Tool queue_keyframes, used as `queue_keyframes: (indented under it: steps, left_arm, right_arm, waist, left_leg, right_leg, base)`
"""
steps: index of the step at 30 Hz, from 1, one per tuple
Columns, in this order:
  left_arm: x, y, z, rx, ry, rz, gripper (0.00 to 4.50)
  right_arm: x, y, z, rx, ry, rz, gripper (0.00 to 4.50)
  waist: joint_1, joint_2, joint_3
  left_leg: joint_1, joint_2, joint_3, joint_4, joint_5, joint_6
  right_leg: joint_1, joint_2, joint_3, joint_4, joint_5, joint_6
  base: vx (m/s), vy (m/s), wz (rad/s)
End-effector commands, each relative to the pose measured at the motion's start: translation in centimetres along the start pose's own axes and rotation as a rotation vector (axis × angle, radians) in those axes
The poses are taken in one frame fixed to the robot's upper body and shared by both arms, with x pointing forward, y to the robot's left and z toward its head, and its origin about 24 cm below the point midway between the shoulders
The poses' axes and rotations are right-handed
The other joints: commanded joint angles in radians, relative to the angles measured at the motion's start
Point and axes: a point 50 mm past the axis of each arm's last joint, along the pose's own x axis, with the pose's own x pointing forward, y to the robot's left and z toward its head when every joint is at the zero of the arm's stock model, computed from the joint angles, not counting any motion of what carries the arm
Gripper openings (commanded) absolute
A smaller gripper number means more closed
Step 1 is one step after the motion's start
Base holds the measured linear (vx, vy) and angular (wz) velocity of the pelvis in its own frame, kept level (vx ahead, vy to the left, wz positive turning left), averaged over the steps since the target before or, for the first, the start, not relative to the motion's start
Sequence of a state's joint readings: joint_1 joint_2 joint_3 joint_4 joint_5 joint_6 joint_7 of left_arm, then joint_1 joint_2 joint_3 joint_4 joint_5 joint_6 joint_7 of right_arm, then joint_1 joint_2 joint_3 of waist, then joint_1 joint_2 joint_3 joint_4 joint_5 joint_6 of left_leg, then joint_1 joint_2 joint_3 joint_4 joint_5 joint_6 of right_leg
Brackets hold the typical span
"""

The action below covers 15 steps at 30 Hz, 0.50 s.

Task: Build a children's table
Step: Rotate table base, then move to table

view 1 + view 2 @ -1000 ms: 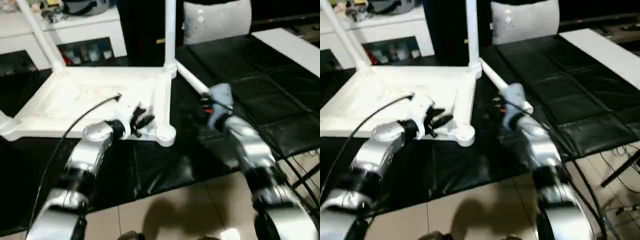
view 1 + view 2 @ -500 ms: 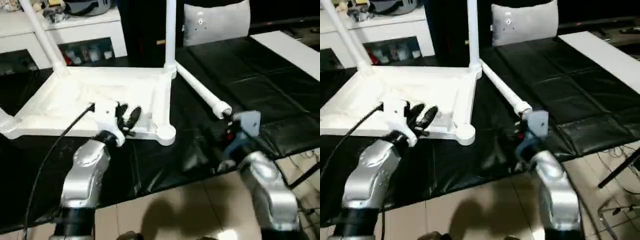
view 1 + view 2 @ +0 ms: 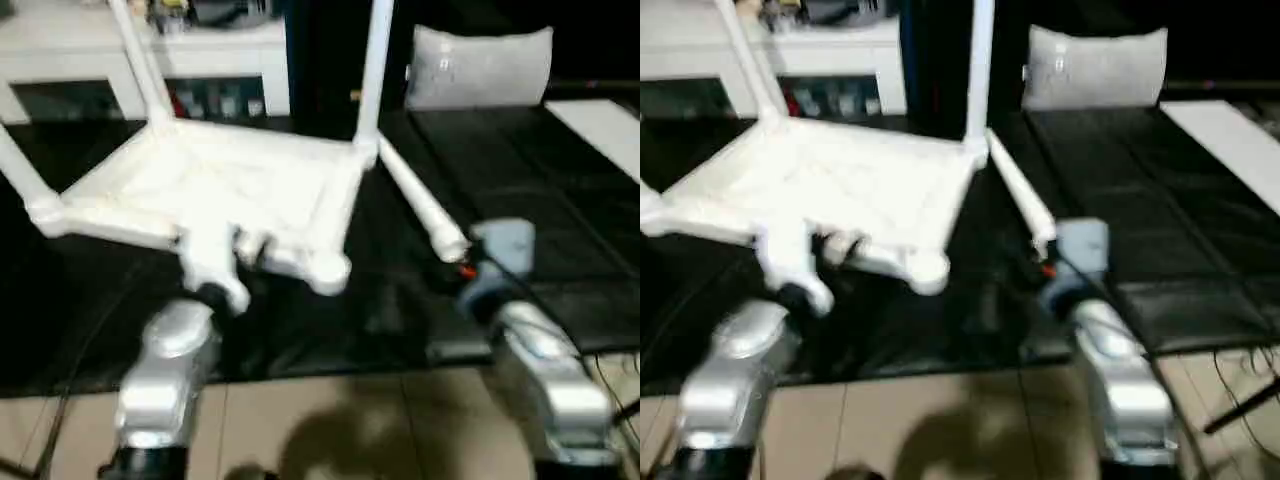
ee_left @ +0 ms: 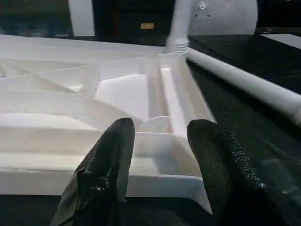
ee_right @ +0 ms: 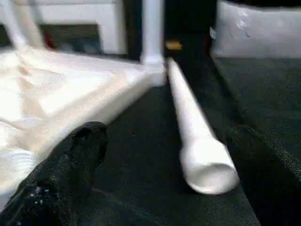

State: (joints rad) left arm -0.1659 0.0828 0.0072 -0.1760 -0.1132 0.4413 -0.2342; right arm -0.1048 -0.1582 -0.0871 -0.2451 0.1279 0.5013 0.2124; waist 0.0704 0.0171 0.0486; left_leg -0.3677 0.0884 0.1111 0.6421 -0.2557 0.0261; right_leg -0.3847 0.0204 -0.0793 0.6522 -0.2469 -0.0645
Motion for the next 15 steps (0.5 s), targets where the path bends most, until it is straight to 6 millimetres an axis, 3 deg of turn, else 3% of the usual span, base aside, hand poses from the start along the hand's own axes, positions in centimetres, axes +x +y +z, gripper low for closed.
queue_keyframes:
  steps: [1, 2, 3, 4, 5, 6, 7, 8, 9, 10, 11, 12, 13, 14, 15]
  left_arm:
    - [-0.76, 0.56, -0.06, 0.018, -0.005, 0.002, 2.33]
    - [-0.85, 0.54, -0.01, 0.014, -0.018, -0.001, 2.33]
    - [-0.91, 0.5, 0.03, 0.003, -0.026, 0.003, 2.33]
    - [-0.92, 0.48, 0.04, -0.003, -0.026, 0.005, 2.33]
    - [-0.9, 0.41, 0.09, -0.006, -0.024, 0.008, 2.33]
    - [-0.85, 0.37, 0.15, -0.002, -0.024, 0.008, 2.33]
    - [-0.8, 0.34, 0.2, 0.001, -0.026, 0.008, 2.33]
    - [-0.68, 0.34, 0.24, 0.011, -0.026, 0.012, 2.33]
    - [-0.59, 0.32, 0.23, 0.014, -0.026, 0.014, 2.33]
    - [-0.52, 0.29, 0.25, 0.016, -0.025, 0.014, 2.33]
    - [-0.48, 0.27, 0.26, 0.017, -0.024, 0.013, 2.33]
    - [-0.47, 0.26, 0.27, 0.017, -0.024, 0.012, 2.33]
    - [-0.37, 0.23, 0.27, 0.013, -0.02, 0.006, 2.33]
    - [-0.33, 0.22, 0.3, 0.011, -0.02, 0.004, 2.33]
    - [-0.32, 0.22, 0.3, 0.011, -0.02, 0.004, 2.33]
  right_arm:
    - [-0.54, 0.49, -0.49, 0.015, 0.055, 0.012, 4.5]
    - [-0.66, 0.58, -0.58, 0.009, 0.057, 0.021, 4.5]
    - [-0.8, 0.76, -0.67, 0.007, 0.057, 0.034, 4.5]
    - [-0.84, 0.84, -0.7, 0.01, 0.057, 0.039, 4.5]
    - [-0.87, 0.88, -0.67, 0.014, 0.055, 0.042, 4.5]
    - [-0.88, 0.93, -0.58, 0.012, 0.051, 0.048, 4.5]
    - [-0.87, 1.01, -0.47, 0.004, 0.042, 0.055, 4.5]
    - [-0.83, 1.19, -0.27, -0.015, 0.027, 0.068, 4.5]
    - [-0.75, 1.27, -0.16, -0.019, 0.022, 0.068, 4.5]
    - [-0.69, 1.29, -0.05, -0.019, 0.024, 0.065, 4.5]
    - [-0.65, 1.3, 0.02, -0.019, 0.026, 0.063, 4.5]
    - [-0.64, 1.31, 0.04, -0.017, 0.026, 0.063, 4.5]
    - [-0.55, 1.37, 0.21, -0.007, 0.027, 0.065, 4.5]
    - [-0.52, 1.36, 0.26, -0.006, 0.027, 0.069, 4.5]
    - [-0.52, 1.36, 0.27, -0.006, 0.027, 0.07, 4.5]
  waist:
    - [0.01, 0.0, -0.066]
    - [0.003, 0.013, -0.068]
    - [0.002, 0.016, -0.071]
    - [-0.007, 0.012, -0.06]
    - [0.004, -0.007, -0.044]
    - [0.026, -0.025, -0.015]
    - [0.032, -0.019, -0.008]
    - [0.034, -0.025, -0.01]
    - [0.038, -0.012, -0.007]
    - [0.036, -0.012, -0.017]
    - [0.023, 0.003, -0.009]
    - [0.008, 0.01, -0.011]
    - [-0.029, 0.031, -0.025]
    - [-0.063, 0.029, -0.034]
    - [-0.063, 0.029, -0.034]
  left_leg:
    - [-0.01, 0.11, -0.053, -0.045, 0.075, 0.16]
    - [0.003, 0.195, -0.09, -0.064, 0.08, 0.199]
    - [0.024, 0.241, -0.112, -0.071, 0.081, 0.219]
    - [0.031, 0.276, -0.132, -0.091, -0.01, 0.213]
    - [0.011, 0.194, -0.081, -0.074, -0.172, 0.111]
    - [0.017, 0.044, 0.016, 0.024, -0.14, 0.029]
    - [0.017, 0.036, 0.023, 0.039, -0.108, 0.026]
    - [0.004, 0.03, 0.026, 0.028, -0.11, 0.037]
    - [0.046, 0.047, 0.021, -0.007, -0.154, 0.042]
    - [0.064, 0.054, 0.02, -0.029, -0.165, 0.045]
    - [0.104, 0.106, -0.007, -0.089, -0.23, 0.044]
    - [0.142, 0.16, -0.038, -0.126, -0.314, 0.047]
    - [0.177, 0.282, -0.127, -0.201, -0.481, 0.059]
    - [0.209, 0.254, -0.119, -0.205, -0.519, 0.11]
    - [0.209, 0.254, -0.119, -0.205, -0.519, 0.11]
  right_leg:
    - [0.07, -0.125, 0.088, -0.118, 0.057, 0.296]
    - [0.06, -0.166, 0.076, -0.092, 0.061, 0.276]
    - [0.041, -0.193, 0.083, -0.074, 0.054, 0.24]
    - [0.036, -0.237, 0.112, -0.046, -0.027, 0.166]
    - [0.067, -0.244, 0.14, -0.097, -0.225, 0.134]
    - [0.068, -0.206, 0.136, -0.199, -0.731, 0.222]
    - [0.067, -0.201, 0.142, -0.218, -0.888, 0.242]
    - [0.095, -0.175, 0.132, -0.224, -0.936, 0.252]
    - [0.092, -0.155, 0.102, -0.231, -0.889, 0.24]
    - [0.097, -0.136, 0.094, -0.222, -0.822, 0.226]
    - [0.09, -0.12, 0.048, -0.21, -0.718, 0.196]
    - [0.076, -0.117, 0.031, -0.184, -0.643, 0.165]
    - [0.061, -0.13, 0.016, -0.043, -0.336, 0.071]
    - [-0.022, -0.126, 0.02, 0.048, -0.043, 0.016]
    - [-0.022, -0.126, 0.02, 0.048, -0.043, 0.016]
  base:
    - [-0.009, -0.149, 0.16]
    - [0.005, -0.1, 0.09]
    - [0.013, -0.062, 0.04]
    - [0.013, -0.062, 0.04]
    - [-0.018, -0.06, 0.08]
    - [-0.031, -0.059, 0.08]
    - [-0.031, -0.059, 0.08]
    - [0.0, 0.0, 0.0]
    - [0.0, 0.0, 0.0]
    - [0.0, 0.0, 0.0]
    - [0.034, 0.054, 0.02]
    - [0.029, 0.06, -0.06]
    - [0.029, 0.06, -0.06]
    - [0.055, 0.063, -0.01]
    - [0.111, 0.053, 0.11]
